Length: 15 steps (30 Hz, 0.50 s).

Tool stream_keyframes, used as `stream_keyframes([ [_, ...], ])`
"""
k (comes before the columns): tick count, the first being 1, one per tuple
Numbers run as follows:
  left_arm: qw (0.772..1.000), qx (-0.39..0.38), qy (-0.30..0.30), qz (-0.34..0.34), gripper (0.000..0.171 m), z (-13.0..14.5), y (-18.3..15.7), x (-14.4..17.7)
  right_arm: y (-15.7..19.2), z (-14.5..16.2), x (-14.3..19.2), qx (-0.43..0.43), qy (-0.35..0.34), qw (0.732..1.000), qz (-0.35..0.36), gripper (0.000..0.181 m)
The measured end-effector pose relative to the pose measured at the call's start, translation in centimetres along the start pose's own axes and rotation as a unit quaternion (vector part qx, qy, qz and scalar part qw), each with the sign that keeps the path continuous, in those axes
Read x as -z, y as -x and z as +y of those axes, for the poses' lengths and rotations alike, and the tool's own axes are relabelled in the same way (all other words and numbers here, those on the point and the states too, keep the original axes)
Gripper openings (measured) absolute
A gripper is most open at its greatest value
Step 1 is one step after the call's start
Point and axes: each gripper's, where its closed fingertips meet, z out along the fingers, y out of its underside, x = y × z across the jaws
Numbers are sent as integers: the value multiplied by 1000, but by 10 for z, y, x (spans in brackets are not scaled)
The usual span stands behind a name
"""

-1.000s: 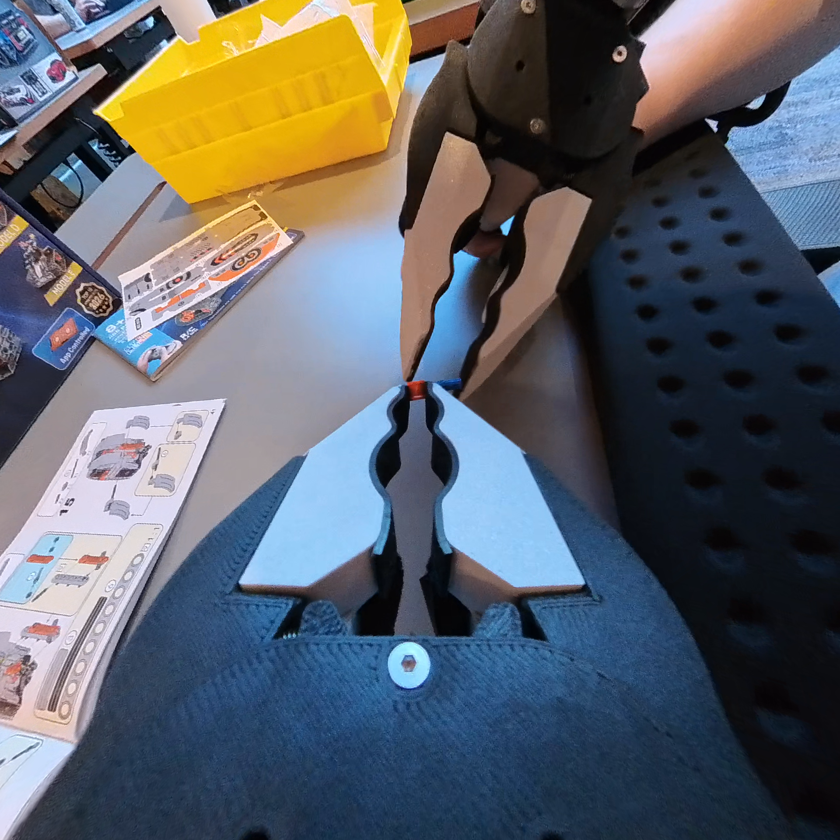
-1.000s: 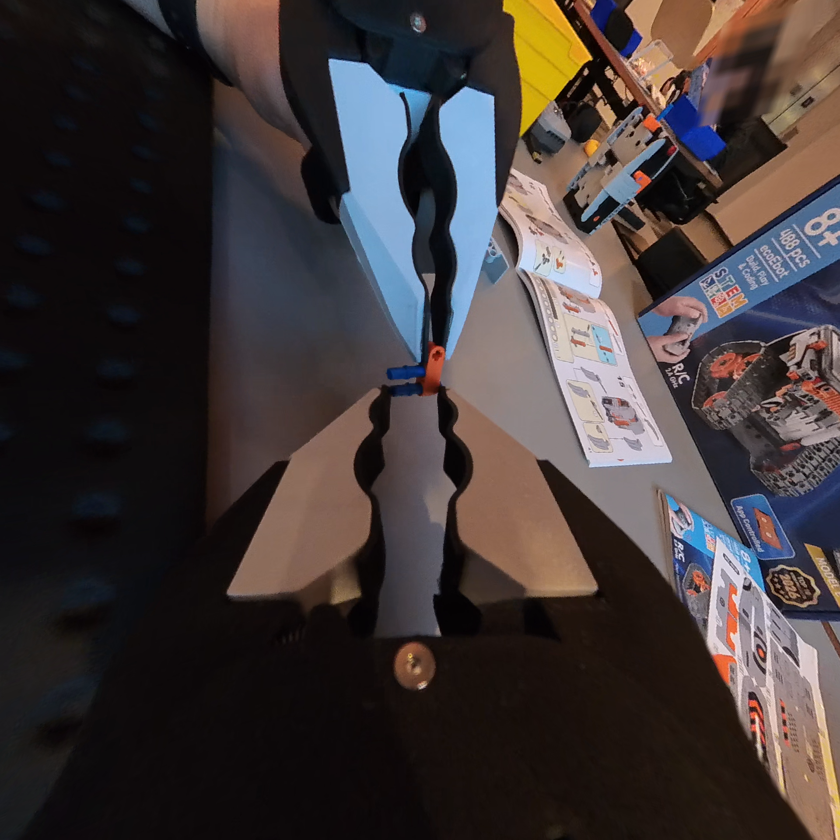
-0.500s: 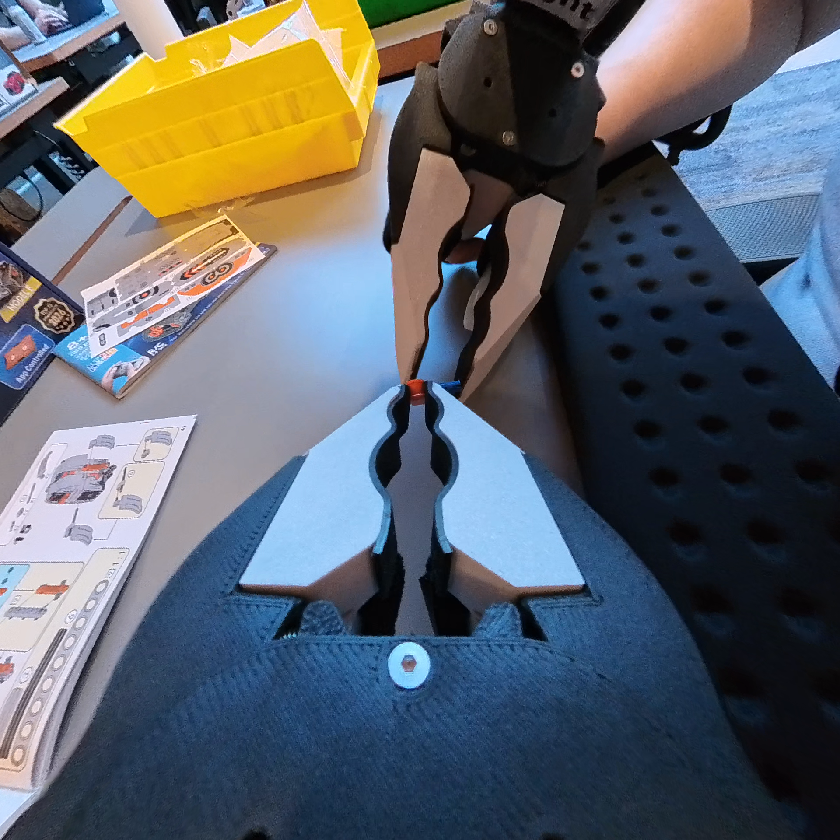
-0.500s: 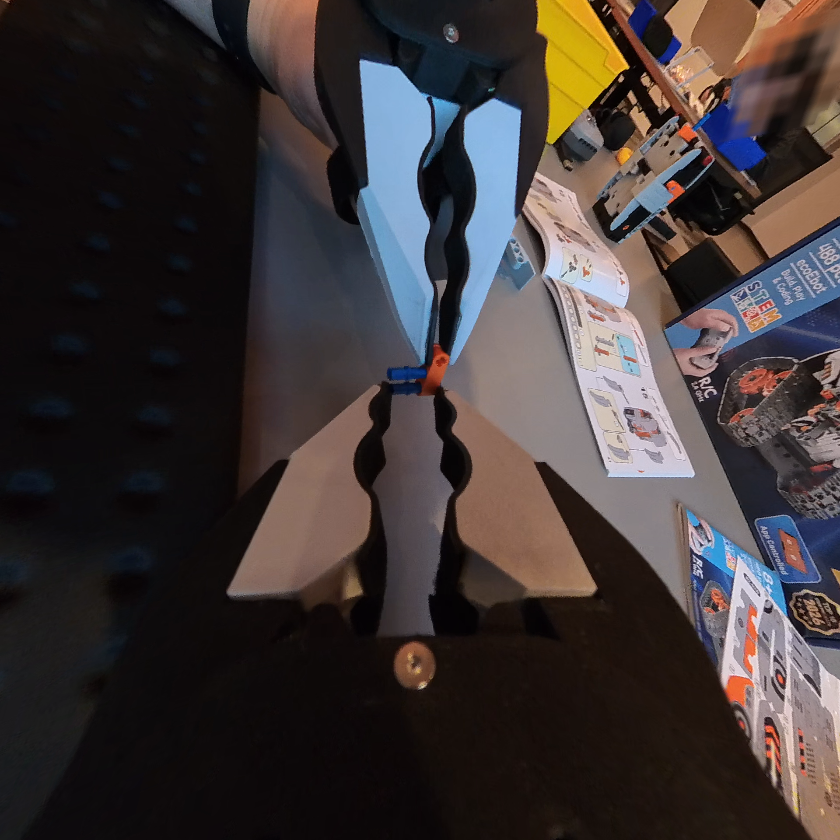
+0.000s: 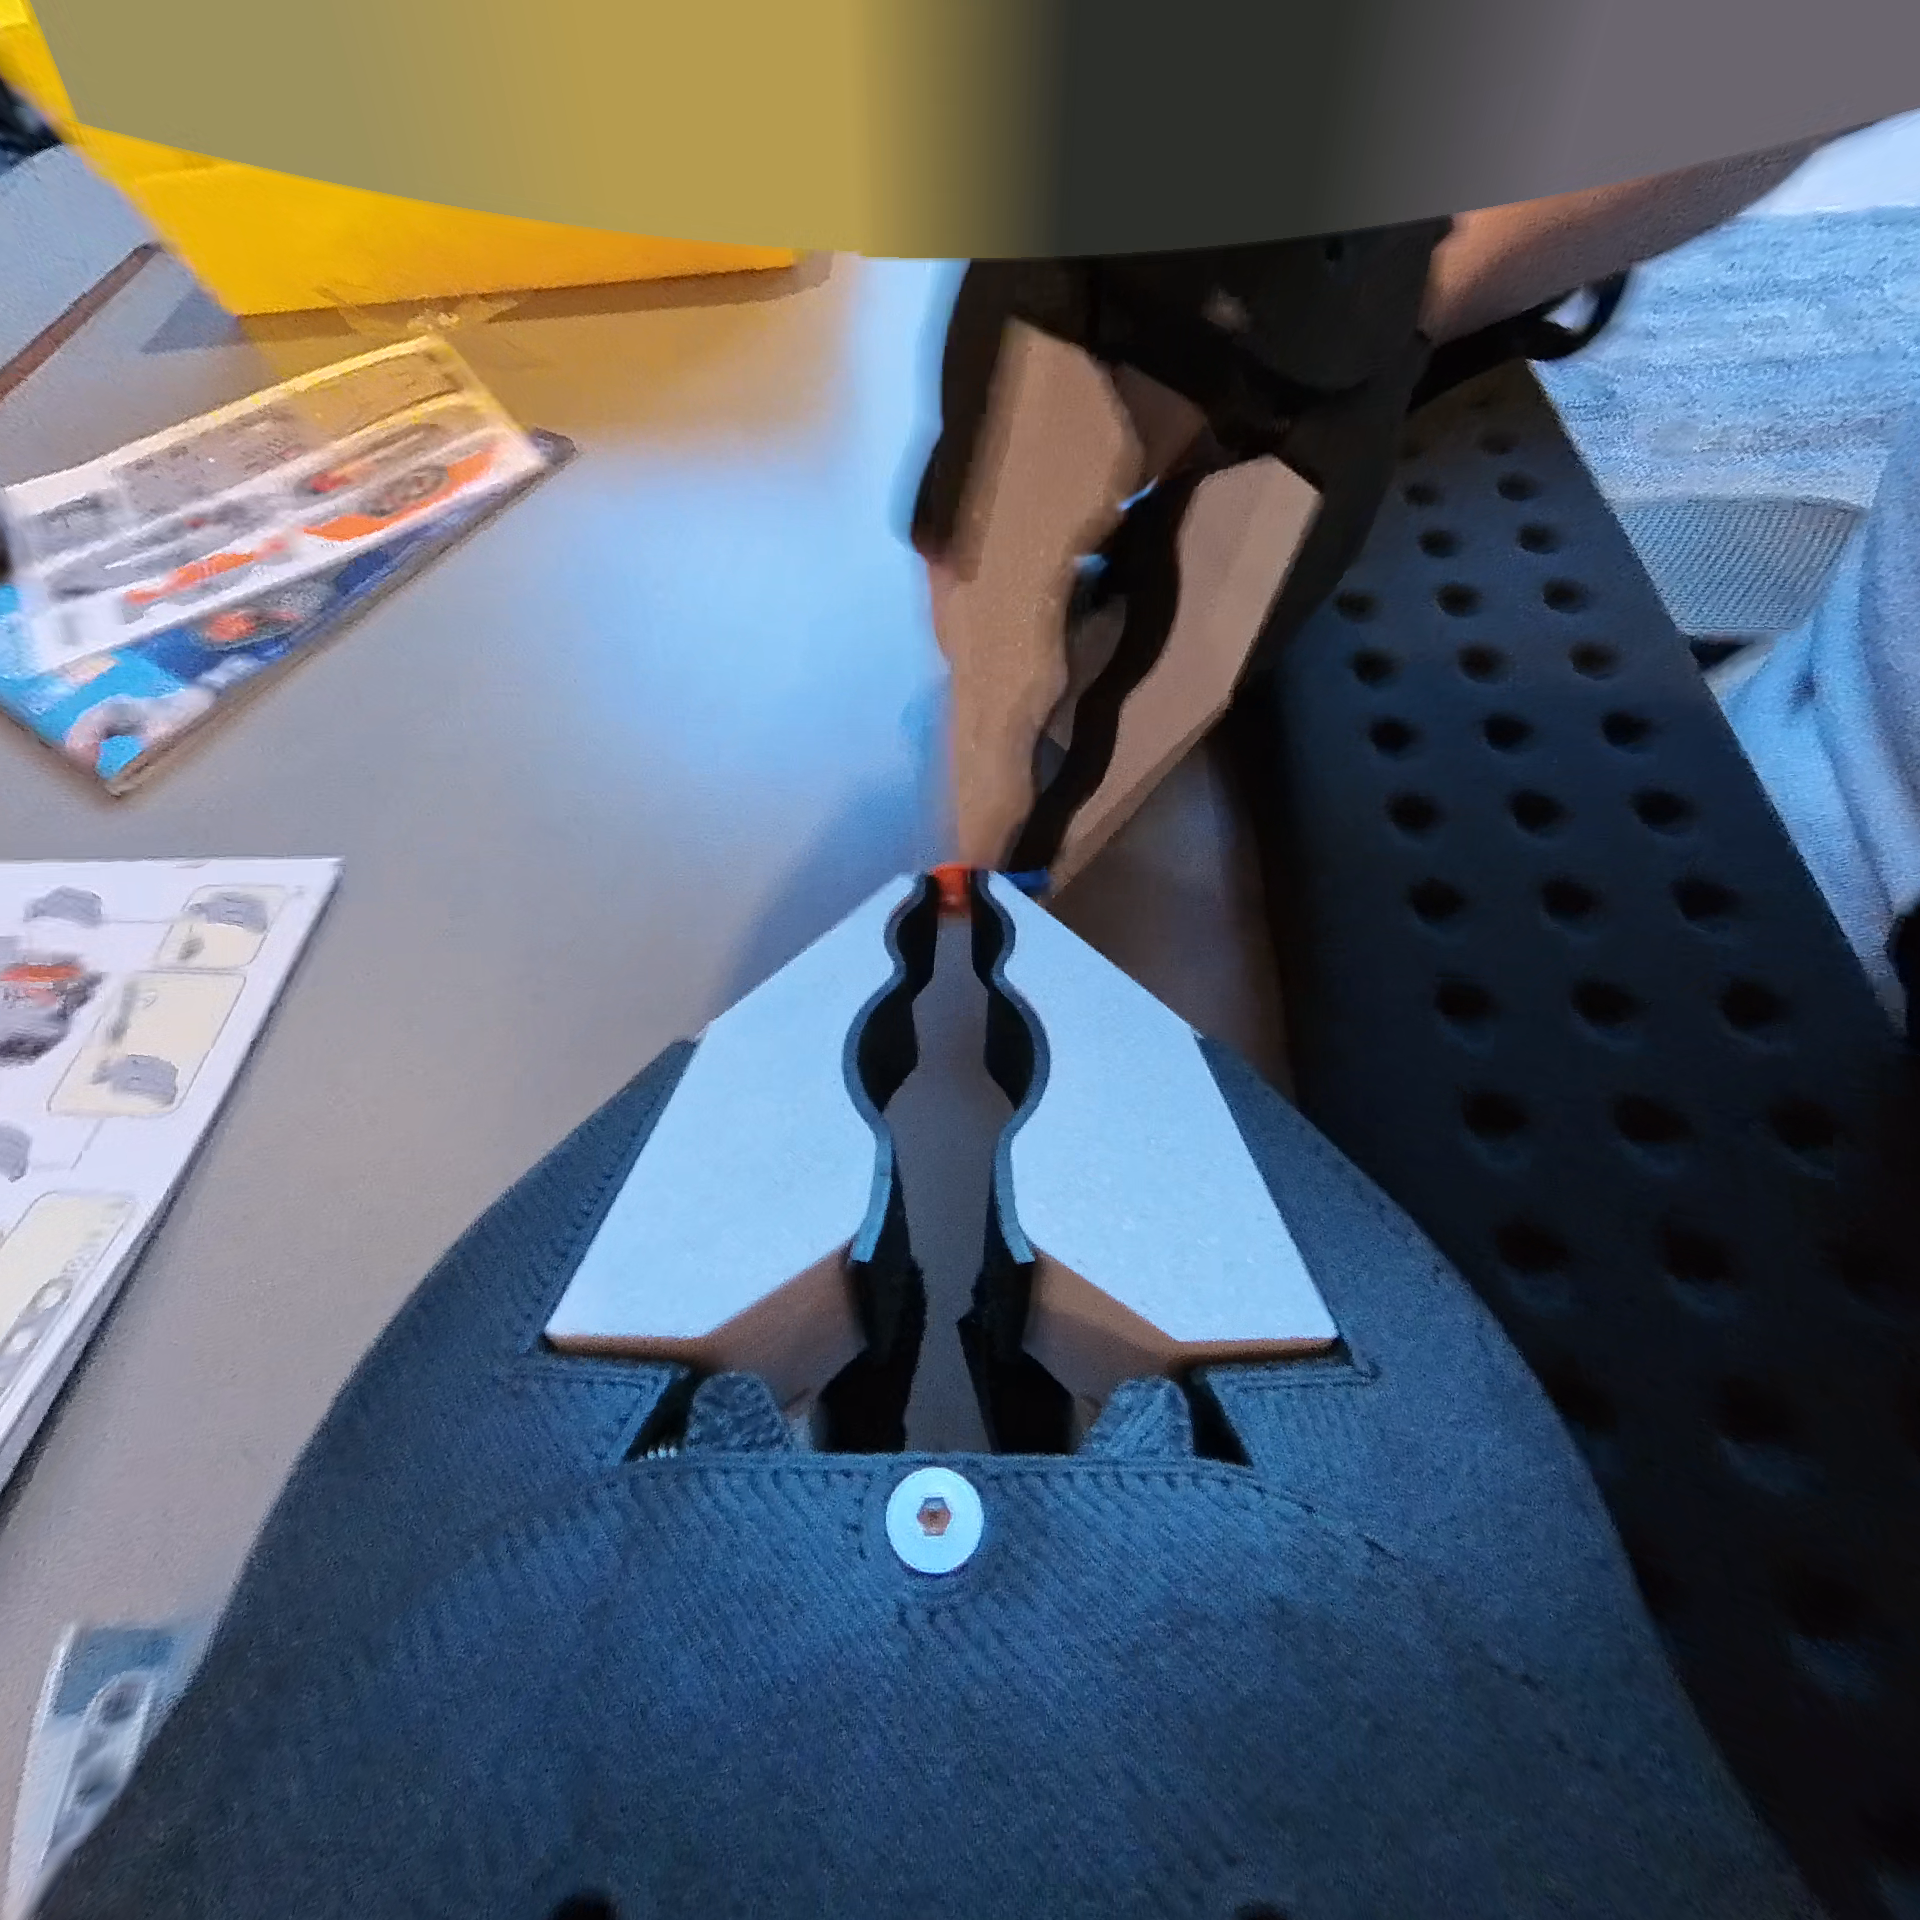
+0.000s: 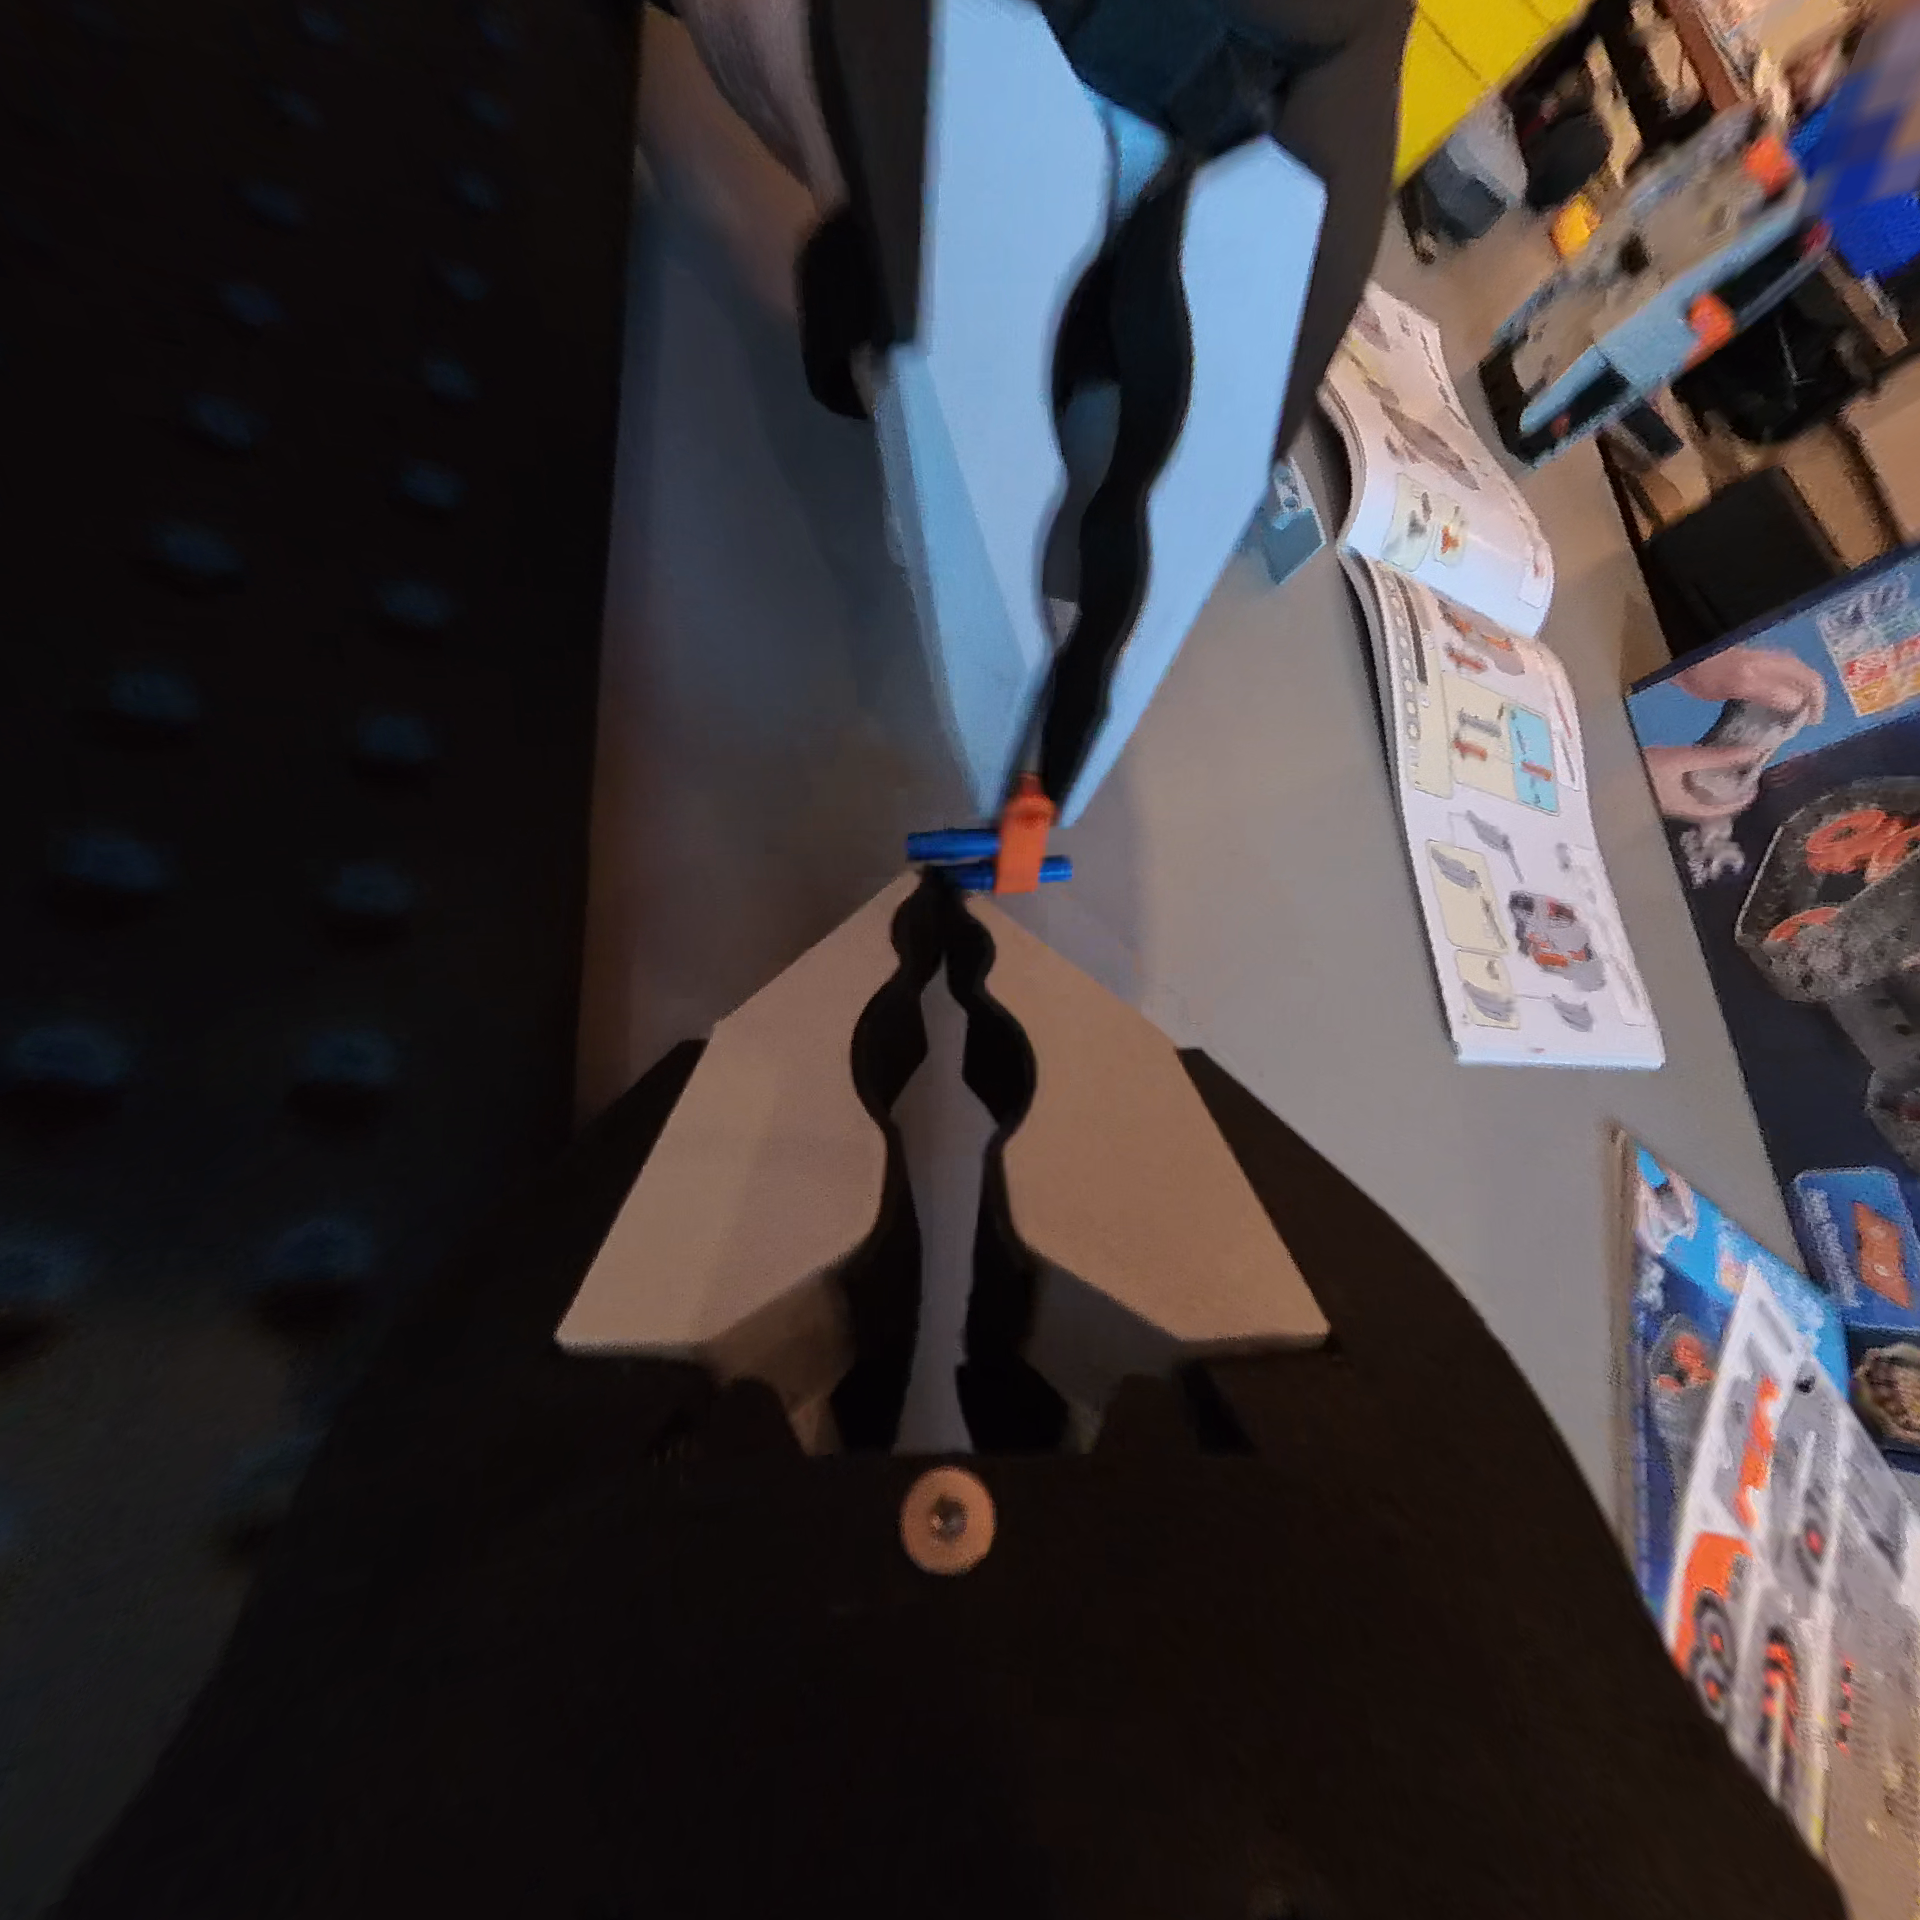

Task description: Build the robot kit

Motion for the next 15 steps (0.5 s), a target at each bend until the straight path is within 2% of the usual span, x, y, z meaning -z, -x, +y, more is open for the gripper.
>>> stream_keyframes([
  [2,999,-18,-17,40,3,-9,-18,-5,-6,-2,-1,-8,-2,1000,14,0],
  [3,997,-43,13,62,0,-2,-30,-12,-16,-5,1,-17,-16,999,38,0],
  [4,995,-70,58,49,0,10,-30,-19,-22,-14,5,-44,-49,997,42,0],
  [5,992,-98,70,27,0,14,-26,-21,-23,-8,3,-74,-39,996,28,0],
  [7,995,-89,40,14,0,7,-22,-16,-26,13,3,-76,14,996,38,0],
  [10,998,-53,30,10,0,6,-11,-9,-30,19,5,-51,29,996,63,0],
  [12,998,-56,26,-6,0,6,-3,-2,-32,21,6,-43,31,996,69,0],
  [15,996,-55,-23,-67,0,-16,22,26,-37,24,7,-40,31,996,78,0],
])
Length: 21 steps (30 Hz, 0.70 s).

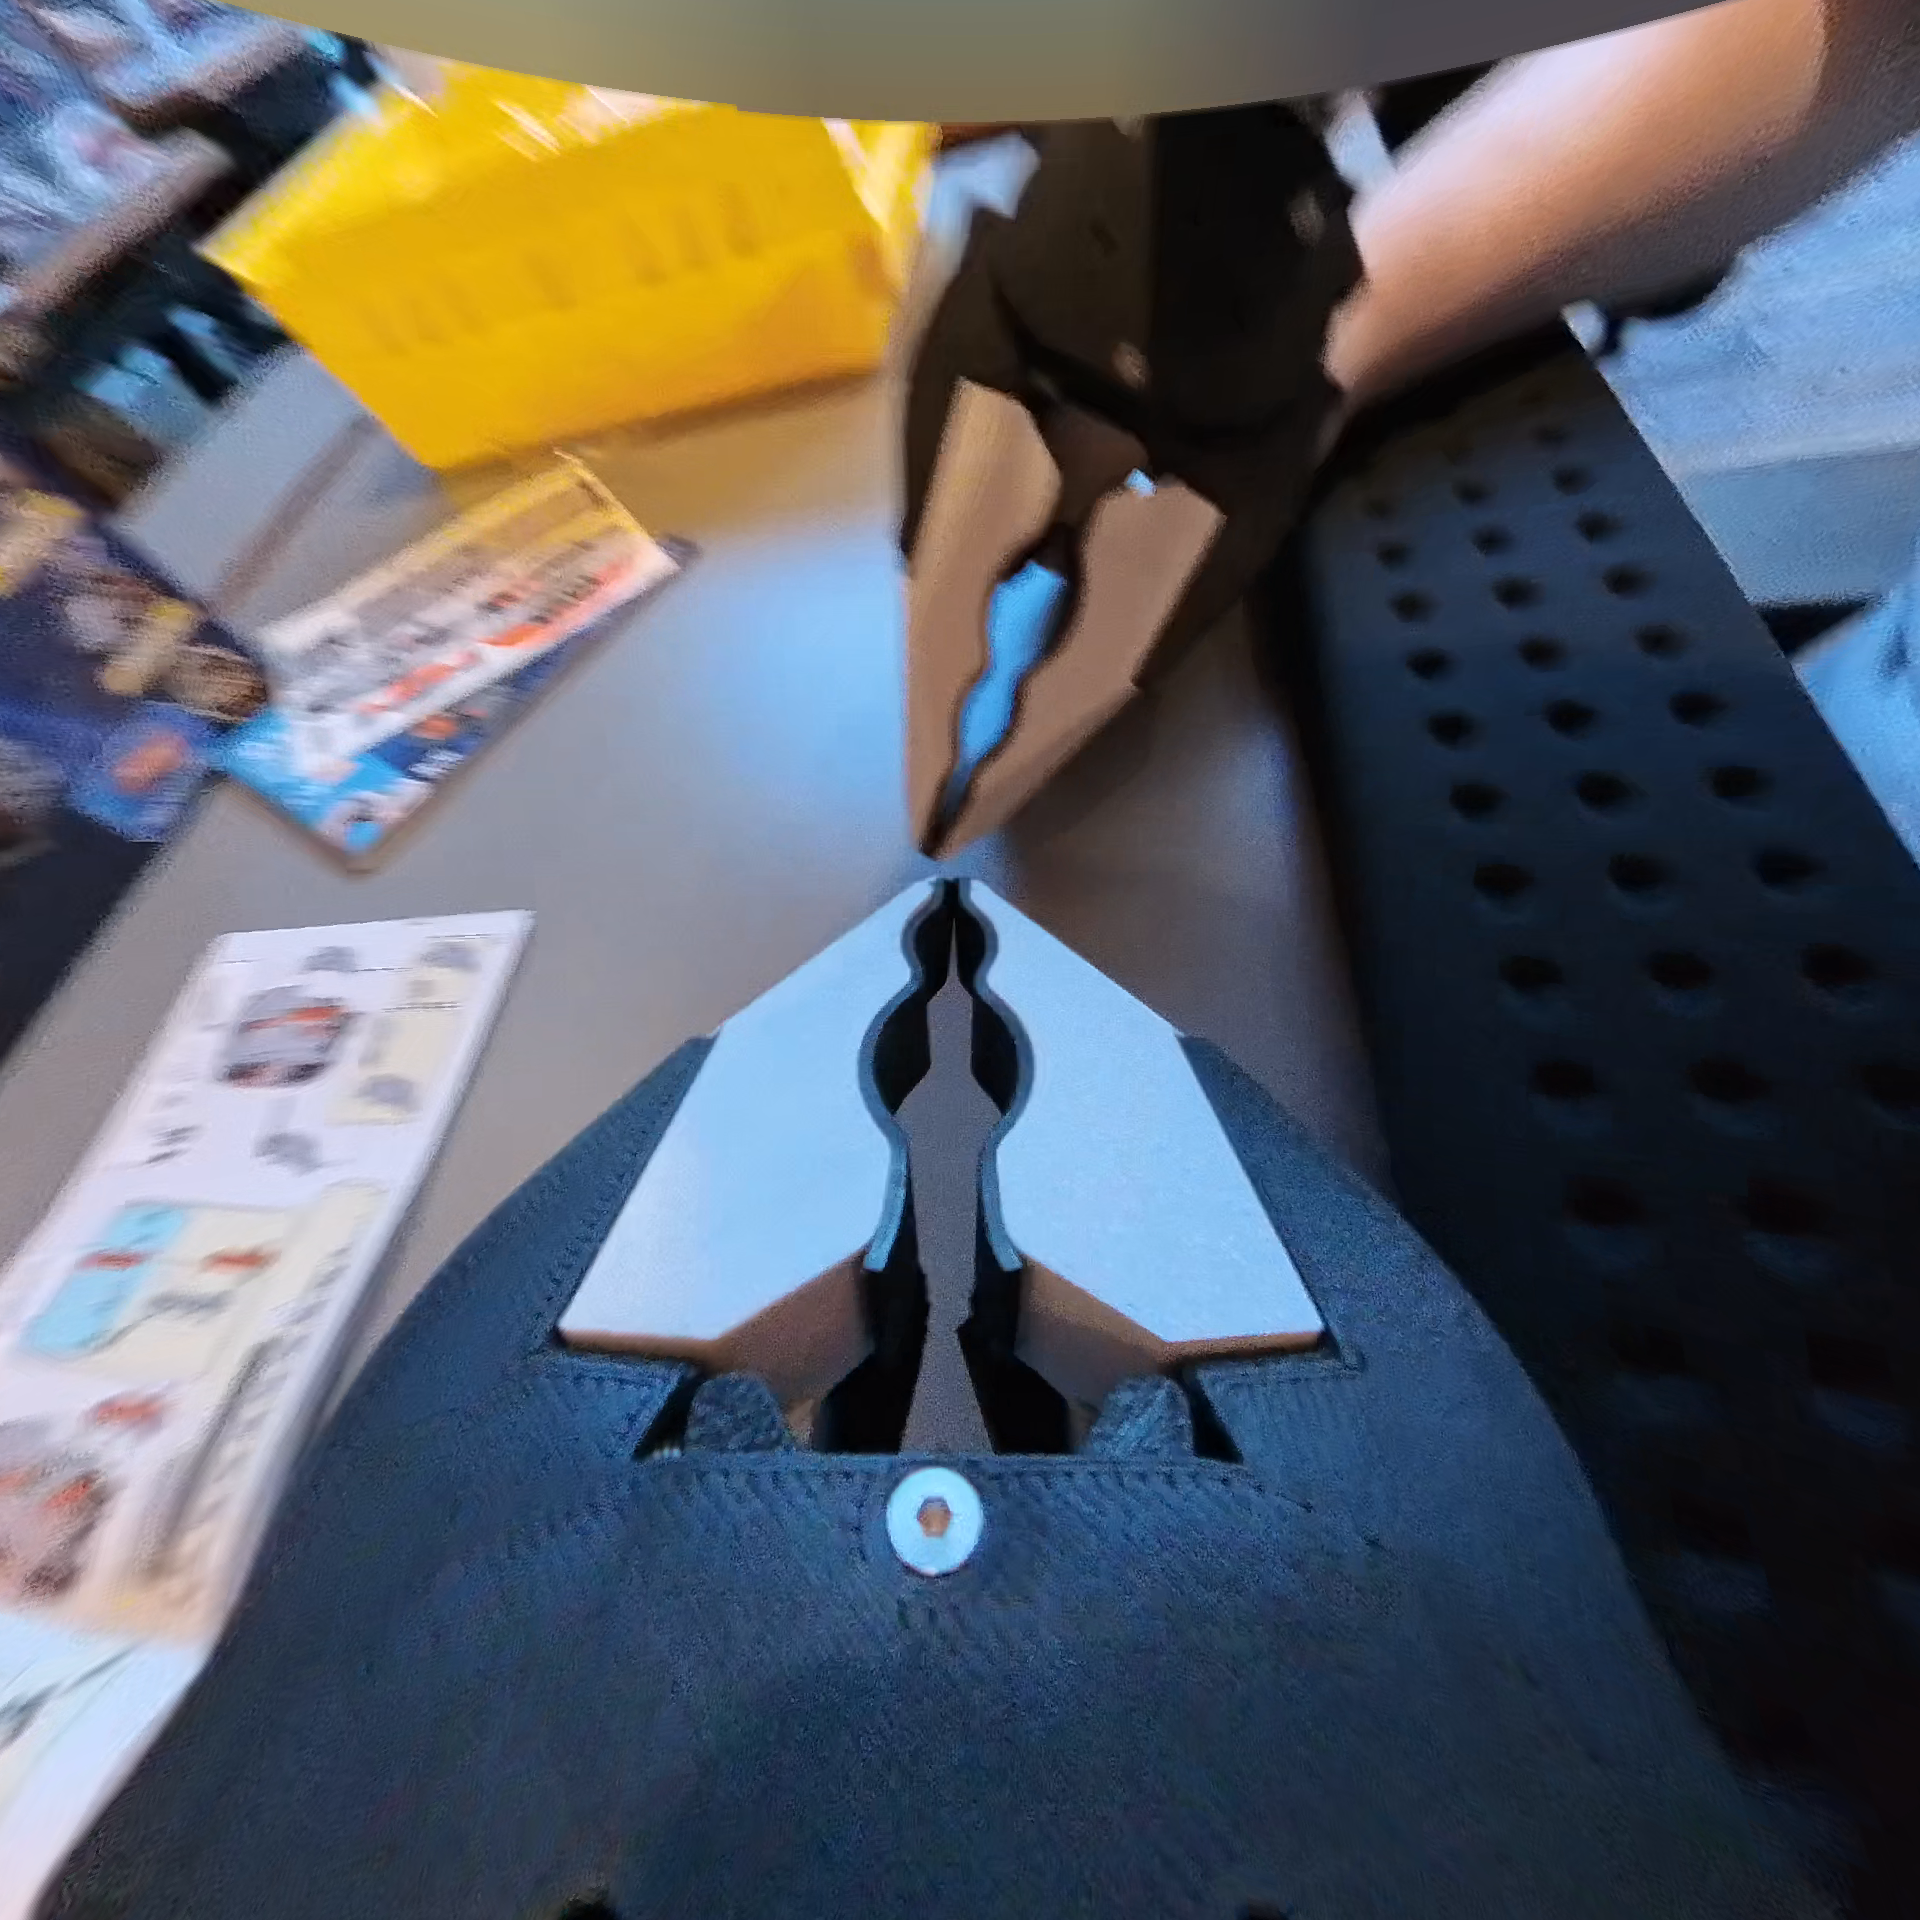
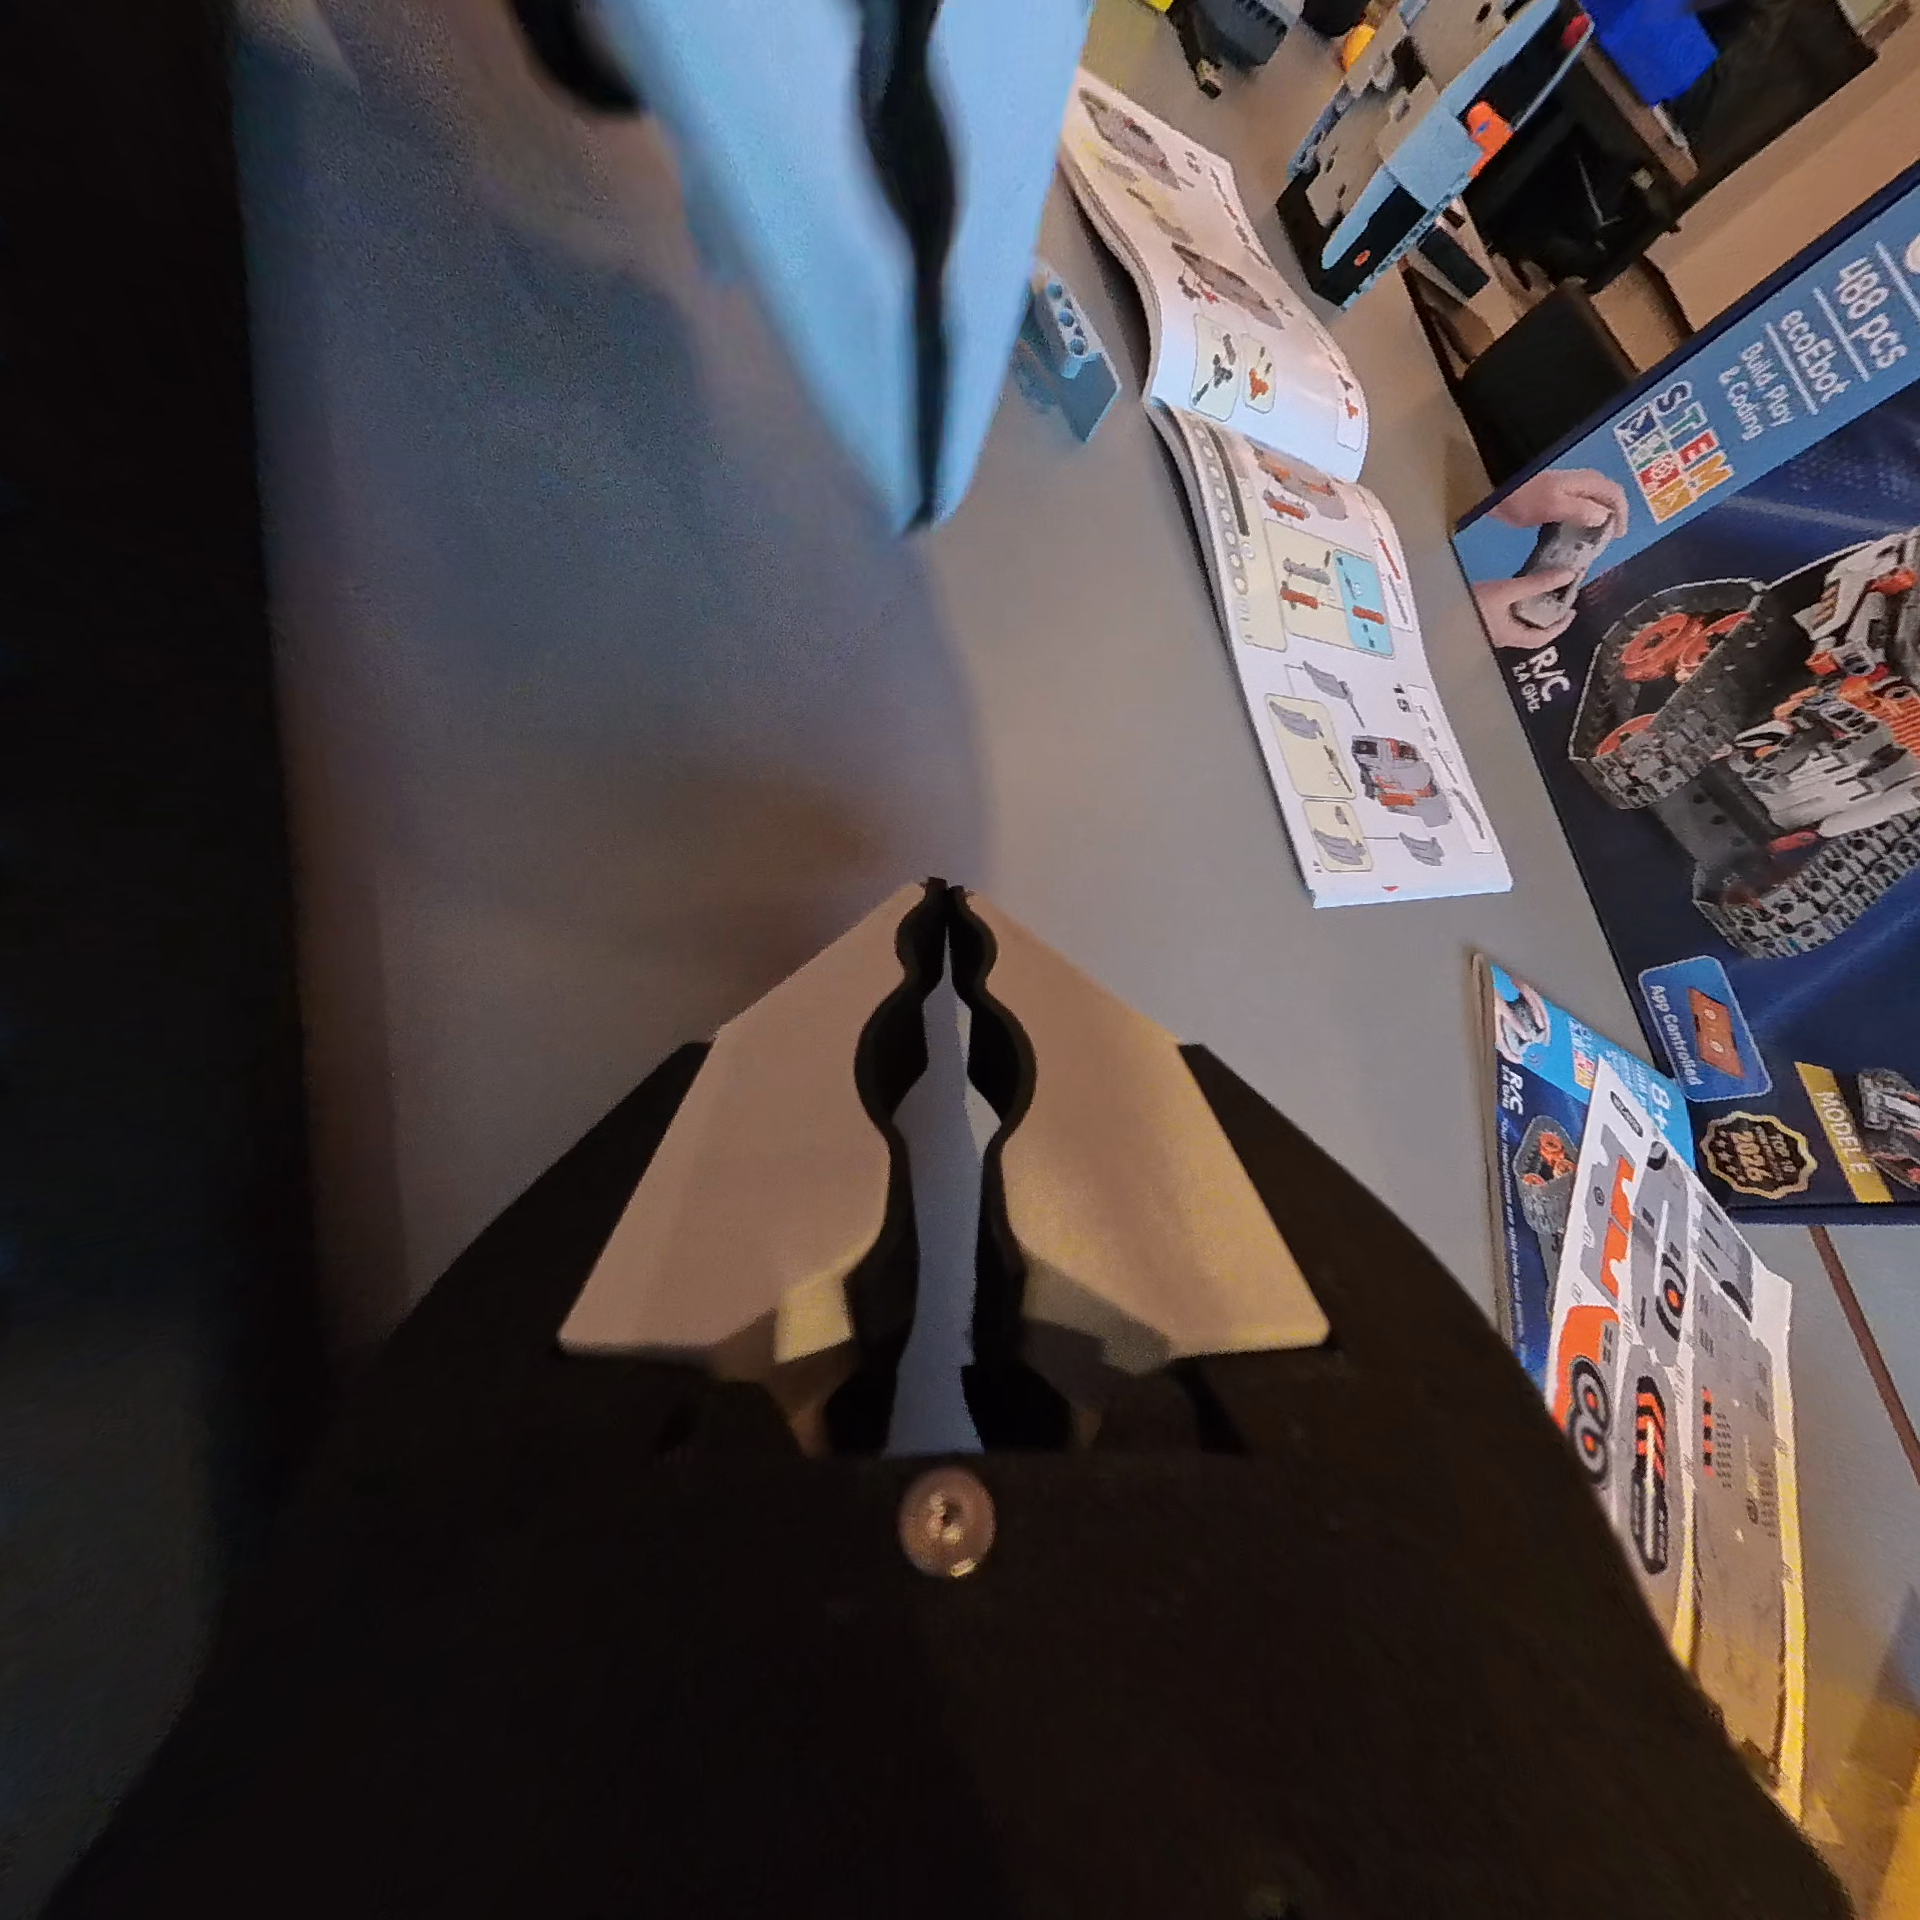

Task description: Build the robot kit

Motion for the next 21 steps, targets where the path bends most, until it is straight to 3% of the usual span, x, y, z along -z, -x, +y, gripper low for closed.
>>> stream_keyframes([
  [4,987,54,-71,-132,0,-20,62,57,3,-4,-5,-18,-14,1000,-22,6],
  [7,978,99,-97,-159,0,-15,84,80,3,-14,-17,-18,-22,999,-39,21],
  [12,977,131,-67,-154,0,3,94,71,6,-41,-51,-64,-30,993,-96,29],
  [16,980,126,-24,-154,1,16,91,61,7,-51,-77,-141,-1,981,-129,20],
  [21,978,158,14,-132,4,30,84,57,8,-53,-92,-189,32,974,-123,15],
])
